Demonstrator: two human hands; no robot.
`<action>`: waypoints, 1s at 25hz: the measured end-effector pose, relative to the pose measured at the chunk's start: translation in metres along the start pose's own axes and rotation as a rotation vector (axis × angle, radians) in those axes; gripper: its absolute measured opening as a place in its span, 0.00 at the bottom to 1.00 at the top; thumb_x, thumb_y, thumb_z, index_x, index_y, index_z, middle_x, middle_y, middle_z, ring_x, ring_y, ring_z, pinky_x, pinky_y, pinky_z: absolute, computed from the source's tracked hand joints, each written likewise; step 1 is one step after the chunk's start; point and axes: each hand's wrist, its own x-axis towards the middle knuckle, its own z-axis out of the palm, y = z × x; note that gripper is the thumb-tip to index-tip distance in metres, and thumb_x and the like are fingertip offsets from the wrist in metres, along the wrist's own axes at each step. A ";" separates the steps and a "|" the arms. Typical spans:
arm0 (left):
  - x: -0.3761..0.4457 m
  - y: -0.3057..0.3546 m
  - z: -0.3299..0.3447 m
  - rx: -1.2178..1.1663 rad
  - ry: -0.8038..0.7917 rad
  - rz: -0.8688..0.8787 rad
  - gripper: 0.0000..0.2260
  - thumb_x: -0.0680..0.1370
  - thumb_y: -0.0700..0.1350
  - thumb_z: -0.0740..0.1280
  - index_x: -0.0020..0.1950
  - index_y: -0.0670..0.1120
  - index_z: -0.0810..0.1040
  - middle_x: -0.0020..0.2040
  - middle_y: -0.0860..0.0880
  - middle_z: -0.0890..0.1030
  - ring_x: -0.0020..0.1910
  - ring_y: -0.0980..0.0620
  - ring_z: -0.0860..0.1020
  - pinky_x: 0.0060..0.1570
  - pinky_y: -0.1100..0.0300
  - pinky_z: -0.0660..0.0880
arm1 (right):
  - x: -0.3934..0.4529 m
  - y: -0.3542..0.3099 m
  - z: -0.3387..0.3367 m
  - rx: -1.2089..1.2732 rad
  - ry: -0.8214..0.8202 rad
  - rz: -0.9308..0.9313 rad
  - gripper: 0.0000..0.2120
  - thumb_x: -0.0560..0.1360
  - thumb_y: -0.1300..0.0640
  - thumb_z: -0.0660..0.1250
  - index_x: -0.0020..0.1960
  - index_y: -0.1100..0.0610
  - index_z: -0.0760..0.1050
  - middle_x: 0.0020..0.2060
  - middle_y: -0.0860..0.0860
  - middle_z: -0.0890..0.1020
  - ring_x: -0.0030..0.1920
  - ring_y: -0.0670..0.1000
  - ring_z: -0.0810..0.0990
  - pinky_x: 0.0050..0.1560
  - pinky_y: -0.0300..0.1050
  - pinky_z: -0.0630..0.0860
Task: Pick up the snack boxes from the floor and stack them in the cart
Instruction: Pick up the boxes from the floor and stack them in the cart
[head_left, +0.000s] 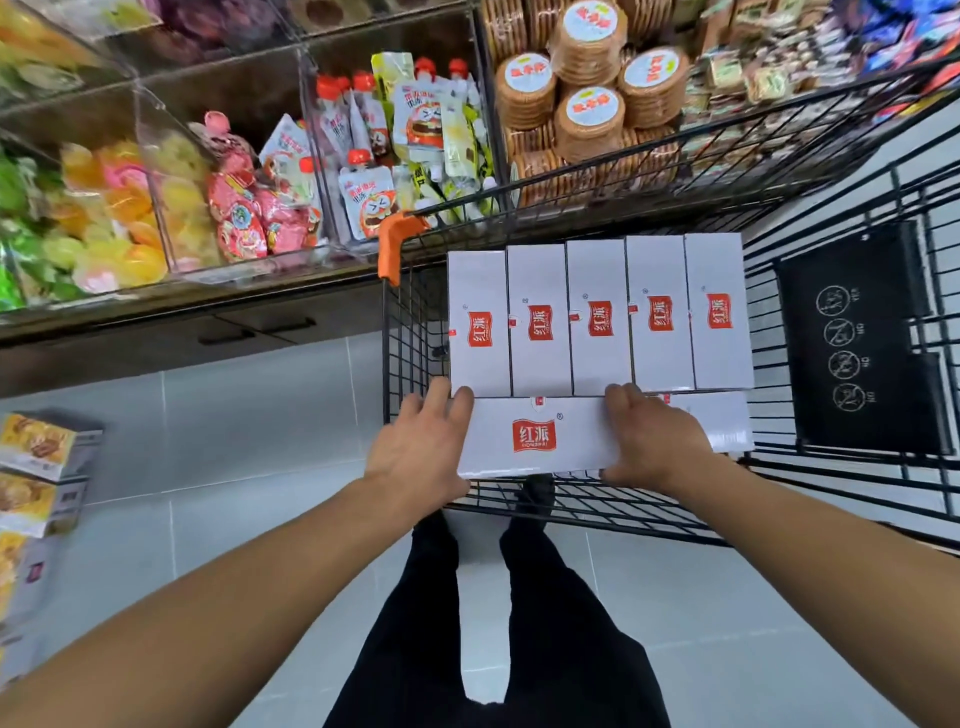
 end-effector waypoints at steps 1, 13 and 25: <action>0.004 -0.002 0.008 -0.004 -0.005 -0.008 0.40 0.64 0.55 0.77 0.68 0.49 0.57 0.61 0.48 0.63 0.58 0.45 0.70 0.44 0.50 0.80 | 0.000 0.001 0.003 -0.020 0.013 -0.001 0.39 0.62 0.41 0.73 0.64 0.55 0.58 0.58 0.52 0.71 0.57 0.56 0.76 0.49 0.52 0.78; 0.058 -0.017 0.076 0.258 0.051 0.057 0.42 0.63 0.62 0.75 0.69 0.47 0.61 0.65 0.47 0.68 0.65 0.44 0.67 0.67 0.45 0.62 | 0.035 -0.004 0.039 -0.121 0.082 0.005 0.40 0.64 0.41 0.74 0.66 0.56 0.58 0.60 0.53 0.69 0.57 0.58 0.74 0.50 0.53 0.76; 0.052 -0.016 0.087 0.222 0.090 0.066 0.40 0.67 0.60 0.73 0.72 0.49 0.58 0.71 0.45 0.64 0.72 0.41 0.59 0.72 0.43 0.55 | 0.044 -0.007 0.052 -0.141 0.082 -0.010 0.46 0.65 0.40 0.74 0.73 0.54 0.53 0.69 0.53 0.63 0.65 0.60 0.69 0.63 0.55 0.71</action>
